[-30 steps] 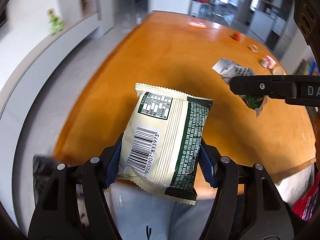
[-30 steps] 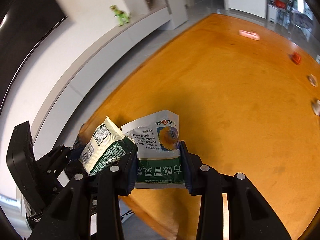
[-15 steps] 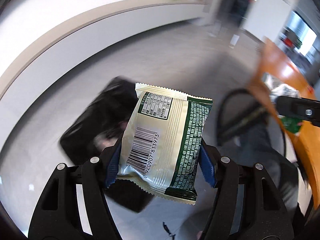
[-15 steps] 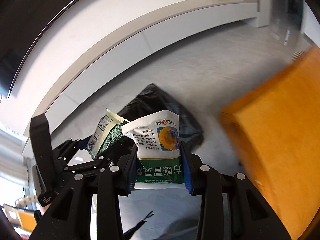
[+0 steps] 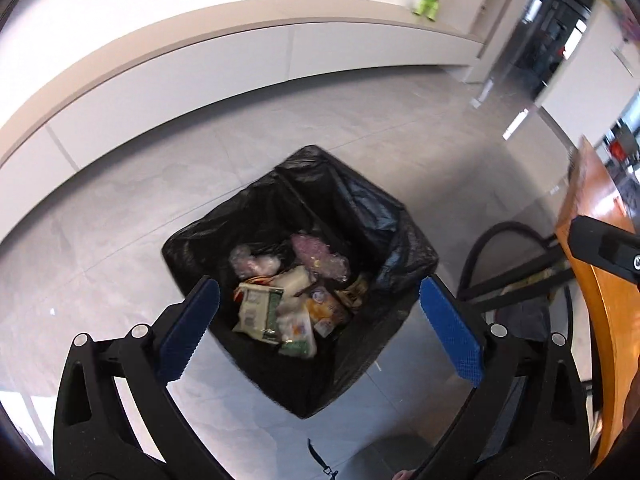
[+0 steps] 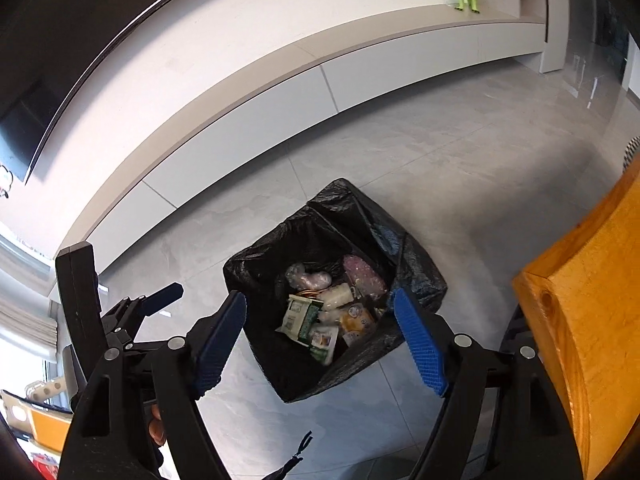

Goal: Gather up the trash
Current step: 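Move both open tools back over the table, then grasp the red cap with the right tool while the left tool grasps the pink tag, then carry the red cap and pink tag over the trash bag and open both tools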

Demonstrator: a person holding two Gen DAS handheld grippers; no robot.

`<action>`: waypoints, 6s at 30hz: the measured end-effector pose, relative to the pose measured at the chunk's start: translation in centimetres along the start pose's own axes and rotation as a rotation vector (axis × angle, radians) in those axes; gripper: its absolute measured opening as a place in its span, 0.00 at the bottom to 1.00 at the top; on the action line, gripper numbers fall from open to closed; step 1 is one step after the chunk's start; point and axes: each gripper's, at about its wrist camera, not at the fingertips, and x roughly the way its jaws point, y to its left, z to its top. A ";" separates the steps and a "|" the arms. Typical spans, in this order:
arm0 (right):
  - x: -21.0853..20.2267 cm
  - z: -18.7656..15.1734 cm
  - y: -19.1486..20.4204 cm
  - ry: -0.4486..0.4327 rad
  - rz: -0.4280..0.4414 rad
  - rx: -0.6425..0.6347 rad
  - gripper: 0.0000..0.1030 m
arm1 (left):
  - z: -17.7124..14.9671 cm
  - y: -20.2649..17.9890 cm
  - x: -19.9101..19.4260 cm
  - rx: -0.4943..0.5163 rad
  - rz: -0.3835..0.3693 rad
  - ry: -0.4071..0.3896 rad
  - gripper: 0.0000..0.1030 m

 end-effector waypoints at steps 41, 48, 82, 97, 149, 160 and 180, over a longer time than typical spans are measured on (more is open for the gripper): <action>-26.6 -9.6 -50.8 -0.236 -0.511 0.764 0.75 | 4.4 -61.3 5.7 0.881 -0.412 0.062 0.94; -28.1 -9.9 -58.2 -0.237 -0.590 0.875 0.75 | 6.1 -69.0 9.4 1.018 -0.398 0.075 0.94; -28.6 -7.1 -71.3 -0.188 -0.666 1.019 0.43 | 10.0 -83.1 17.7 1.386 -0.546 0.137 0.29; -29.3 -6.2 -62.1 -0.233 -0.575 0.948 0.43 | 5.4 -75.7 11.4 1.266 -0.509 0.116 0.28; -26.0 -14.3 -38.7 -0.229 -0.397 0.807 0.43 | -4.6 -56.1 2.3 1.189 -0.417 0.117 0.25; -16.0 -8.1 -25.8 -0.137 -0.220 0.567 0.43 | -1.3 -38.4 -0.5 0.976 -0.327 0.017 0.25; 1.2 0.9 -0.6 0.108 0.034 0.104 0.57 | 1.1 -4.6 -0.7 0.365 -0.025 0.024 0.26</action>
